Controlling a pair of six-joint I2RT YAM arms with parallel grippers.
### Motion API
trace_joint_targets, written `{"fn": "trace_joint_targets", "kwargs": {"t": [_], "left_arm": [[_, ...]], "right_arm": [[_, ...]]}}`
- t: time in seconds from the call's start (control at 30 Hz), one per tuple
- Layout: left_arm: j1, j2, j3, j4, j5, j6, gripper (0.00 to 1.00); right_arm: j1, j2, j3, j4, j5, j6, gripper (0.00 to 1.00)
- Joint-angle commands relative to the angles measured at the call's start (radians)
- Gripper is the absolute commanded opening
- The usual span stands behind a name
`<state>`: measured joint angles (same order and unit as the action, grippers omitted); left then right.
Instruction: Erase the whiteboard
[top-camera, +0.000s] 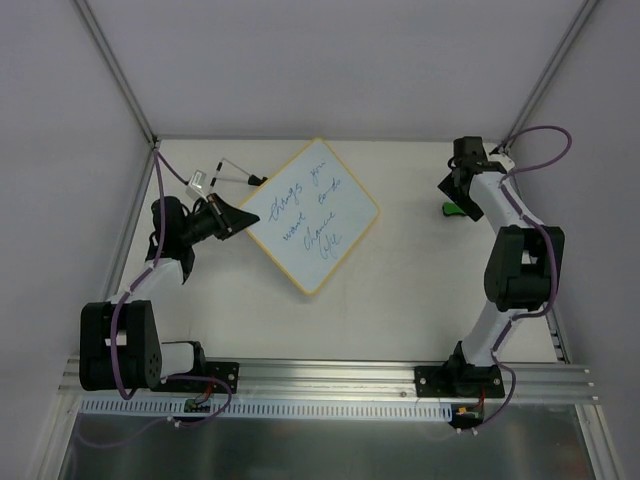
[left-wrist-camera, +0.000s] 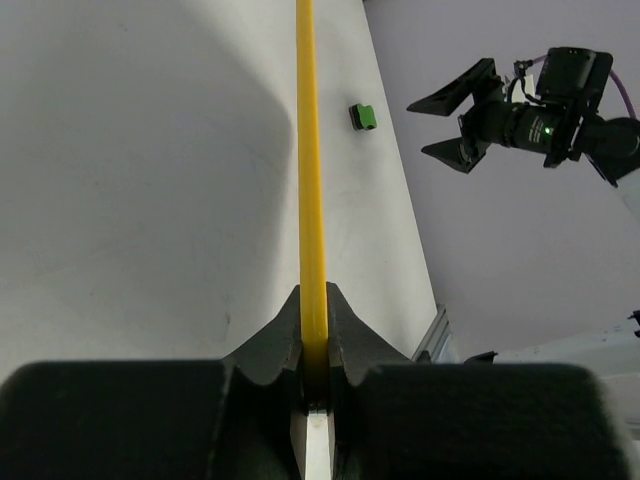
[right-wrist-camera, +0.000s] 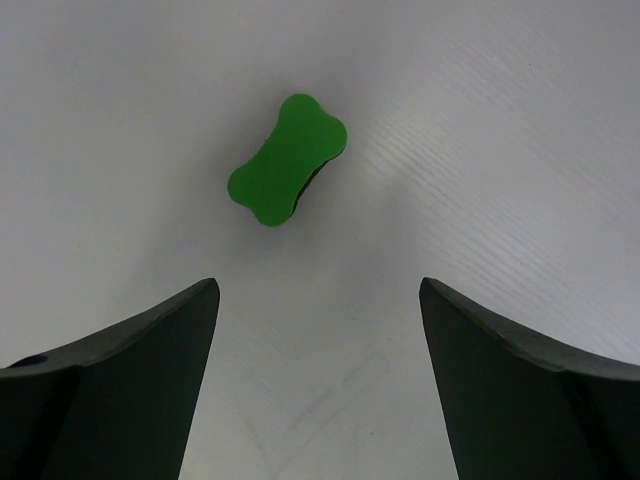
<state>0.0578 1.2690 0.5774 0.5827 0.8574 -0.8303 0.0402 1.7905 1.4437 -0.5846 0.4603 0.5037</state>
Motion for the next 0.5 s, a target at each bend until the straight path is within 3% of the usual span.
{"fn": "trace_joint_targets", "kwargs": {"t": [0.0, 0.47], "left_arm": [[-0.015, -0.054, -0.008, 0.146, 0.052, -0.004, 0.00], [-0.019, -0.049, -0.076, 0.141, 0.081, 0.042, 0.00]], "right_arm": [[-0.017, 0.082, 0.105, -0.037, 0.071, 0.131, 0.86], [-0.066, 0.317, 0.211, -0.037, -0.017, 0.289, 0.78]]}}
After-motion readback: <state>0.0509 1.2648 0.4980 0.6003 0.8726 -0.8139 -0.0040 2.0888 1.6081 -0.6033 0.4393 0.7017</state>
